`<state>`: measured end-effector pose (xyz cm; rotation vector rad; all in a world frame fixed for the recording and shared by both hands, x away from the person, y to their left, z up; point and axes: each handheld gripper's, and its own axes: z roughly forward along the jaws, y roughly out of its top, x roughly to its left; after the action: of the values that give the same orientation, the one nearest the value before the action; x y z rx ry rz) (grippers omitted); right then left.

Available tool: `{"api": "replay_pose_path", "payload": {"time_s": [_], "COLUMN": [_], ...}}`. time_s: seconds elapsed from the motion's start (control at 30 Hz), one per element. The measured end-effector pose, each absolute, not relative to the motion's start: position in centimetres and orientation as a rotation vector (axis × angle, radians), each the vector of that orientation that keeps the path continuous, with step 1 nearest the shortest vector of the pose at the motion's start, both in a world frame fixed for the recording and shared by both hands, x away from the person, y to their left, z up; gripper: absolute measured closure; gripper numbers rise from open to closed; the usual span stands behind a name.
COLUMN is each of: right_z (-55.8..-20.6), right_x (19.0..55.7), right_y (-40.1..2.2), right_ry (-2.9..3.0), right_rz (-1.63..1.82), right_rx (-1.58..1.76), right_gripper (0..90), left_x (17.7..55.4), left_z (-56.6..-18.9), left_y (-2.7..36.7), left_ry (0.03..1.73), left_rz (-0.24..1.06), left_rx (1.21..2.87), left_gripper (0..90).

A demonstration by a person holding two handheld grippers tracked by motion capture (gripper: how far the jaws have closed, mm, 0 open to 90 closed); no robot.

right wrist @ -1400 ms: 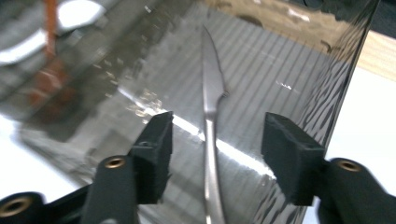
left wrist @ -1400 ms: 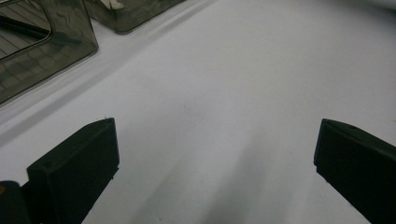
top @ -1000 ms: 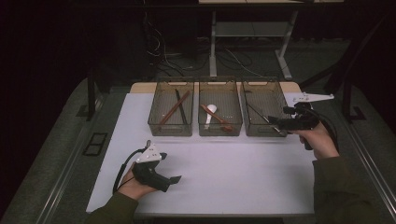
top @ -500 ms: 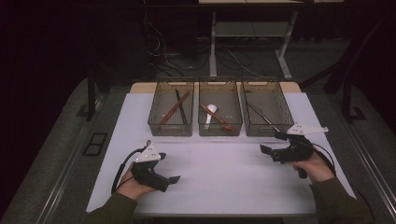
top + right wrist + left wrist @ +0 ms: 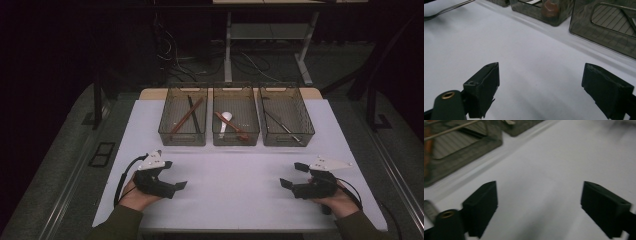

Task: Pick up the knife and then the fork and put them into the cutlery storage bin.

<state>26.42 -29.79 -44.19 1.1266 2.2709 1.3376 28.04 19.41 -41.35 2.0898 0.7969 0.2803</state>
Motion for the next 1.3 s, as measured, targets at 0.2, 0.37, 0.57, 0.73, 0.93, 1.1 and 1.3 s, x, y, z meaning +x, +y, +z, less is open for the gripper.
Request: {"api": "replay_pose_path", "payload": {"time_s": [0.2,0.37,0.57,0.73,0.93,1.1,1.3], "right_z": [-44.3,-44.5,-44.7,-44.9,-44.8,-44.9,-44.9], "right_x": [25.5,25.7,25.6,25.7,25.7,25.7,25.7], "right_y": [-30.2,-30.1,-29.5,-29.6,-29.6,-29.5,-29.5], "right_ry": [2.27,2.282,2.33,2.343,2.341,2.347,2.353], "right_rz": [1.345,1.354,1.336,1.326,1.322,1.316,1.315], "right_rx": [1.136,1.141,1.118,1.119,1.115,1.113,1.11], "right_gripper": [14.5,14.5,14.5,14.5,14.5,14.5,14.5], "left_x": [28.8,30.7,33.6,35.6,36.7,36.6,36.4], "left_z": [-40.8,-41.4,-42.5,-43.1,-43.9,-43.9,-43.9], "left_y": [22.1,23.7,24.5,24.7,24.2,23.8,22.0], "left_ry": [0.895,1.017,1.153,1.234,1.251,1.227,1.139], "left_rz": [0.428,0.467,0.481,0.475,0.456,0.374,0.305], "left_rx": [2.083,2.112,2.131,2.123,2.155,2.145,2.198], "left_gripper": [47.1,73.3,89.2,89.2,89.2,89.2,89.2]}}
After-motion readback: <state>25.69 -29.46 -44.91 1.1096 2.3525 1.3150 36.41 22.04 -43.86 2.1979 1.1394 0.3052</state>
